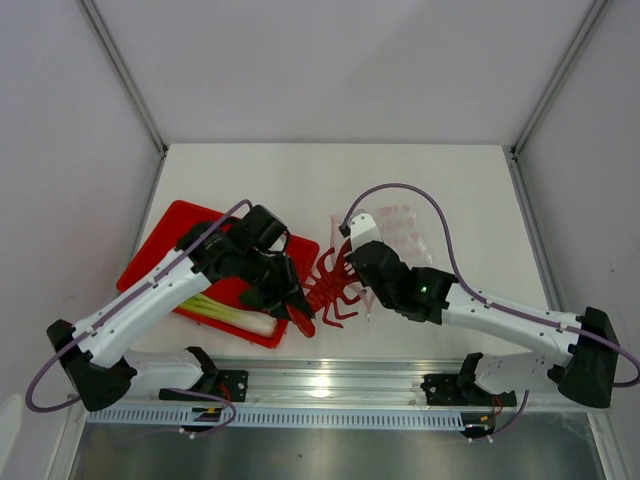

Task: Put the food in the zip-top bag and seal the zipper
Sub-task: Place the fake lobster in the zipper food storage bag.

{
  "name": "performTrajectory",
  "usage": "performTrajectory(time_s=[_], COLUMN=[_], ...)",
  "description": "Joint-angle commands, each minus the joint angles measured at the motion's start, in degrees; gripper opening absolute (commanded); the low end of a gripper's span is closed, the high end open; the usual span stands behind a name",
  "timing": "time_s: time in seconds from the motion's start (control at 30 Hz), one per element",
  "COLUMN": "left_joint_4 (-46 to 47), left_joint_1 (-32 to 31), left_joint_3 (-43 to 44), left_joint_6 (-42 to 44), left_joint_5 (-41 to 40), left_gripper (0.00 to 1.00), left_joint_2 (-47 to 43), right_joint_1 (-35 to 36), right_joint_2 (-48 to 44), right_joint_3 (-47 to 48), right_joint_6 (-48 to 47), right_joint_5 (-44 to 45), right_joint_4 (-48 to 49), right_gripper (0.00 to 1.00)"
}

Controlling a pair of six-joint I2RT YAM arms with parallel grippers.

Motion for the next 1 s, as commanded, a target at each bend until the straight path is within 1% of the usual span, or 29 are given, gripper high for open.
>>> performTrajectory(time_s=[0.0, 0.2, 0.27, 0.33, 0.4, 0.57, 0.73, 0.97], left_joint_4=[1.39, 1.39, 2.01, 1.66, -0.79, -3.7, -3.18, -3.97], left_joint_1=[1.08, 2.14, 2.32, 2.32, 2.49, 4.69, 5.04, 5.13], left_joint_3=[-0.47, -5.3, -5.13, -3.64, -2.06, -0.3, 0.76, 4.45], left_joint_6=[3.29, 4.09, 4.08, 5.13, 6.01, 7.95, 7.95, 8.04], left_joint_5=[3.8, 5.47, 6.17, 6.7, 6.62, 6.44, 7.41, 7.85], left_gripper=[0.01, 0.01, 0.01, 0.01, 0.0, 0.01, 0.01, 0.0], left_joint_2=[-3.97, -6.61, -6.61, -6.17, -5.64, -5.73, -4.15, -1.87], right_joint_1=[-1.0, -1.26, -0.74, -0.47, -0.38, -0.39, 1.46, 2.86], right_joint_2=[0.27, 0.44, 0.62, 0.8, 1.15, 1.32, 1.67, 0.97], right_joint_3=[-0.57, -0.57, -0.75, -0.92, -0.92, -0.92, -1.27, -2.33], right_joint_6=[-0.68, -0.95, -1.21, -1.56, -1.91, -2.0, -2.7, -3.41], right_joint_5=[1.59, 1.15, 1.06, 1.23, 1.41, 1.15, 1.76, 2.9], right_joint_4=[1.74, 1.83, 2.27, 2.71, 2.89, 3.15, 4.12, 5.17], right_gripper=[0.0, 0.0, 0.0, 0.0, 0.0, 0.0, 0.0, 0.0])
